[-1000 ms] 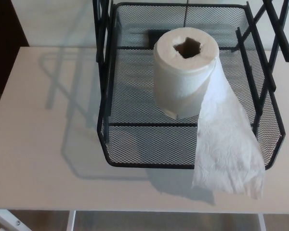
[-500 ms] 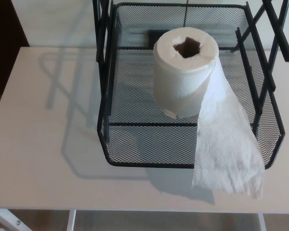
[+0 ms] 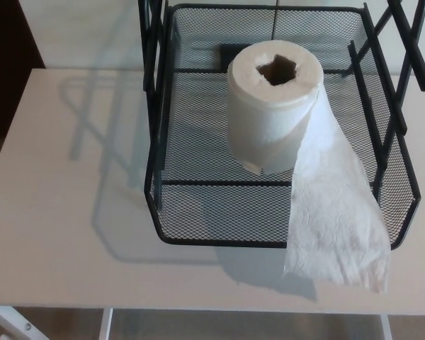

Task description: The robot walks towards a desk on which a file tray is kept in the middle and a toilet paper roll is kept on its right. The robot uses its right hand to hook on finger in the gap of the roll and grabs it, lifts it and places it on the tray.

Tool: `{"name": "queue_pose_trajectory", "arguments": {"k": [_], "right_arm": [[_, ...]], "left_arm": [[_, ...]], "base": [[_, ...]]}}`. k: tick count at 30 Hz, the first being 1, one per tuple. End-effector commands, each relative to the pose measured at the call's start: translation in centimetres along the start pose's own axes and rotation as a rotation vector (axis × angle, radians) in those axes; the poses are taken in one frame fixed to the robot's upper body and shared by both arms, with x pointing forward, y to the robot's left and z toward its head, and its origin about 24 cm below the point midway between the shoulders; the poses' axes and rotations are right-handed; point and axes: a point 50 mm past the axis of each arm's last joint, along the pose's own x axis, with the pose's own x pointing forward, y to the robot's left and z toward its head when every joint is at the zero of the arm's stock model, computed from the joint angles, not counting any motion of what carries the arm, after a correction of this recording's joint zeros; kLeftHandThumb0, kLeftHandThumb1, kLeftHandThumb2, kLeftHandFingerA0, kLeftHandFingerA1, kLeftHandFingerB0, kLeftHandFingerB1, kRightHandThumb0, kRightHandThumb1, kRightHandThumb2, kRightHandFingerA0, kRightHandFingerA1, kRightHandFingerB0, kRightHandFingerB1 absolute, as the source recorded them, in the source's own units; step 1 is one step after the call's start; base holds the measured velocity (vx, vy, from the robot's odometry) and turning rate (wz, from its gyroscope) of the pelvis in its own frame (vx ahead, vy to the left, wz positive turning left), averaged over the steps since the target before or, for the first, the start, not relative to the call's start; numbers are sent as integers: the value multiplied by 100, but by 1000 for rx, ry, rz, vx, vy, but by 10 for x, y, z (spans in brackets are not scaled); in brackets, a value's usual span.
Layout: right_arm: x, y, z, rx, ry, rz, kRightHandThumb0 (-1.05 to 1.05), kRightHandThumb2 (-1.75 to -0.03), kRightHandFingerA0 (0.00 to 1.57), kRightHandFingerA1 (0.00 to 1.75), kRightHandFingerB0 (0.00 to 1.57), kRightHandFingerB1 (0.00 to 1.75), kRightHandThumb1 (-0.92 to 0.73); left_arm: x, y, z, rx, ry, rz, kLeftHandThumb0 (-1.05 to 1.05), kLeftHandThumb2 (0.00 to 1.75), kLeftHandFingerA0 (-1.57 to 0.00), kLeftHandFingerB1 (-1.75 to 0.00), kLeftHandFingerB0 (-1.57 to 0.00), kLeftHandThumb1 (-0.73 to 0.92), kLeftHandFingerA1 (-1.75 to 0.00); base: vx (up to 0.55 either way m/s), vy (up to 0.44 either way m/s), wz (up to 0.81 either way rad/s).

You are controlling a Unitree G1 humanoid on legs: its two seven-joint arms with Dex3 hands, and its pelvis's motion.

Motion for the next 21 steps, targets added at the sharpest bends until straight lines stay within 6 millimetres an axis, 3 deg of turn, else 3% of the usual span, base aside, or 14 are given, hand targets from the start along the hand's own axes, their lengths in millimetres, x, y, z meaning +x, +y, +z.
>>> {"name": "queue_pose_trajectory", "arguments": {"k": [1, 3, 6, 10, 11, 12, 14, 15, 17, 18, 19, 21], "right_arm": [[-1, -7, 2, -207, 25, -345, -42, -67, 49, 90, 54, 65, -63], [-1, -7, 2, -207, 25, -348, -42, -67, 49, 90, 54, 65, -63], [-1, -12, 4, -193, 28, -360, -42, -67, 49, 90, 54, 65, -63], [-1, -16, 5, -187, 28, -372, -42, -67, 49, 90, 54, 65, -63], [0, -16, 5, -188, 28, -374, -42, -67, 49, 90, 54, 65, -63], [0, -16, 5, -188, 28, -375, -42, -67, 49, 90, 54, 65, -63], [0, -16, 4, -186, 31, -378, -42, -67, 49, 90, 54, 65, -63], [0, -17, 3, -184, 32, -379, -42, -67, 49, 90, 54, 65, -63], [0, -17, 3, -183, 33, -381, -42, -67, 49, 90, 54, 65, -63], [1, -16, 3, -183, 33, -382, -42, -67, 49, 90, 54, 65, -63], [1, -16, 4, -181, 33, -383, -42, -67, 49, 90, 54, 65, -63], [1, -16, 4, -181, 34, -385, -42, -67, 49, 90, 54, 65, -63]], "left_arm": [[-2, 6, -1, -79, 70, -14, -67, 70, -34, -40, -35, 92, -53], [-7, 7, -1, -84, 61, -80, -65, 76, -23, -36, -22, 92, -45], [-6, 3, 11, -122, 87, -107, -62, 79, -17, -32, -17, 92, -39], [-2, 3, 16, -129, 62, -40, -63, 71, -30, -37, -29, 92, -45], [1, 4, 13, -70, 24, -4, -59, 112, -38, -57, -30, 71, -65], [3, 5, 10, -109, 35, 9, -78, 66, -43, -61, -46, 89, -76], [5, 5, 8, -143, 42, 36, -84, 65, -51, -64, -53, 84, -79], [4, 4, 11, -168, 29, 31, -67, 65, -45, -48, -46, 85, -57], [2, 4, 12, -196, 16, 28, -61, 66, -42, -45, -41, 82, -52], [1, 4, 13, -227, 5, 34, -62, 105, -43, -56, -36, 68, -63], [2, 5, 14, -229, 14, 52, -62, 64, -49, -45, -49, 81, -50], [1, 5, 16, -200, 21, 70, -62, 64, -50, -45, -50, 81, -50]], "base": [[0, 0, 0], [0, 0, 0], [0, 0, 0], [0, 0, 0], [0, 0, 0], [0, 0, 0], [0, 0, 0], [0, 0, 0], [0, 0, 0], [0, 0, 0], [0, 0, 0], [0, 0, 0]]}}
